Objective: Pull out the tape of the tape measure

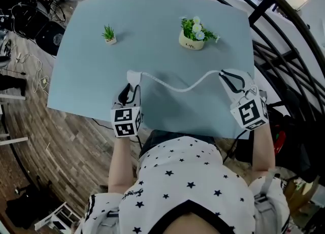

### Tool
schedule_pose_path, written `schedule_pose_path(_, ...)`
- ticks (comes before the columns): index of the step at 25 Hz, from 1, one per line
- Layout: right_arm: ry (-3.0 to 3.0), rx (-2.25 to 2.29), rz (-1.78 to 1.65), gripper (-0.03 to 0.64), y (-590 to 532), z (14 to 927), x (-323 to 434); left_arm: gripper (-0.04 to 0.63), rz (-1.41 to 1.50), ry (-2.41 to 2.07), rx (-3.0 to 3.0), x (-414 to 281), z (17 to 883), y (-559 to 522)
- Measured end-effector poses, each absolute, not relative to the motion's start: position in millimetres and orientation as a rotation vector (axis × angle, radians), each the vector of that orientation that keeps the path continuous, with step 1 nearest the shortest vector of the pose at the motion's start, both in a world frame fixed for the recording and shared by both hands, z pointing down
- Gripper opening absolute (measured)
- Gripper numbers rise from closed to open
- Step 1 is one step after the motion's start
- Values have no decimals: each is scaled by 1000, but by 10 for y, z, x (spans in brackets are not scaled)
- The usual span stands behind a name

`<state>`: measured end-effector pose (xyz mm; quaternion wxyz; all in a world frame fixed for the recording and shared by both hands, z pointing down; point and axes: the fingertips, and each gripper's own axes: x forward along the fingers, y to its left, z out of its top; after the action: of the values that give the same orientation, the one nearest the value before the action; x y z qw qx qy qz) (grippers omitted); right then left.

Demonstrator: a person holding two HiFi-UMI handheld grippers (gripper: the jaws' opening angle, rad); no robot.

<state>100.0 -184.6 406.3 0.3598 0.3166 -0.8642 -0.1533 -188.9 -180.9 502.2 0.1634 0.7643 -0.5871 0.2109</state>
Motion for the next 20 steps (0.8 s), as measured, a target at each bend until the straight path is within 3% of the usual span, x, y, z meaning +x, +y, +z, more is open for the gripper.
schedule_pose_path(20, -2288, 657, -168, 41, -2066, 5039, 292, 121, 752, -1464, 2182, -1364, 5620, -2022)
